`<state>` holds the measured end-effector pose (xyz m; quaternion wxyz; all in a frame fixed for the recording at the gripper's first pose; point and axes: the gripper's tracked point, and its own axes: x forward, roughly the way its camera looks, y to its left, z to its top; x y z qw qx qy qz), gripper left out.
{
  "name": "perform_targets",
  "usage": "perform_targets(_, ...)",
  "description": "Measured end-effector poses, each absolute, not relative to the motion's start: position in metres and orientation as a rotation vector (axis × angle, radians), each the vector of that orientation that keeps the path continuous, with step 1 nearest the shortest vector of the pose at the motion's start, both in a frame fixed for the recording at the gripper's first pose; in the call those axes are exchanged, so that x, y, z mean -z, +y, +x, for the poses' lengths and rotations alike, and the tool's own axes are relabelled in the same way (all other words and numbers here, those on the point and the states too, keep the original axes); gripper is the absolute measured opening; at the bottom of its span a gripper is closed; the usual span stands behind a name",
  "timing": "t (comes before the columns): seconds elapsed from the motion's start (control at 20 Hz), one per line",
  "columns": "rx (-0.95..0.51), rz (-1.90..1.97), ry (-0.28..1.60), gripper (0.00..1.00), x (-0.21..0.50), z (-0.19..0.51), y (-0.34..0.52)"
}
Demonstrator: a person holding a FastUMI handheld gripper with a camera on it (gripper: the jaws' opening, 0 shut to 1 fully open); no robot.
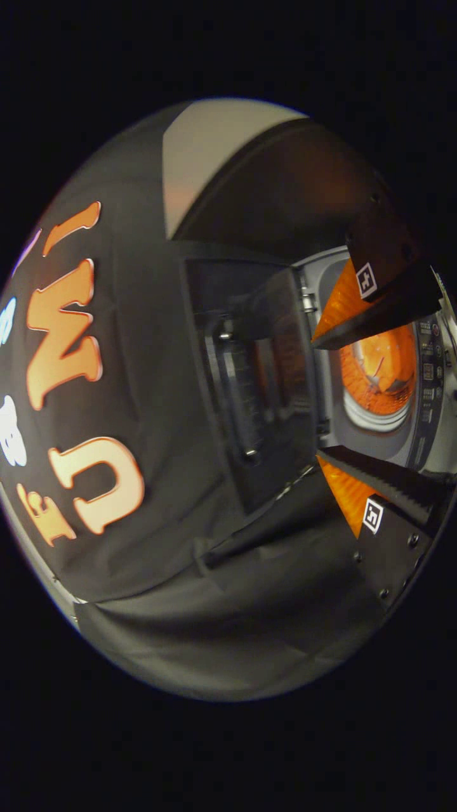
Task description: Put the clothes into the washing machine and then close the washing machine lid.
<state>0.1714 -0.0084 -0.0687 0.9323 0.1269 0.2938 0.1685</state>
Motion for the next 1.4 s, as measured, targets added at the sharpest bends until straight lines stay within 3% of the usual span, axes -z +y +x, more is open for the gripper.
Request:
perform_targets(0.3, -0.358, 0.235, 0.461, 0.98, -0.026, 0.25, -0.014)
perform_targets(0.75, -0.254, 0.094, 0.559, 0.98, 0.031, 0.355, -0.021)
perform_targets(1.4, -0.253, 0.04, 0.637, 0.99, 0.088, 0.389, -0.021)
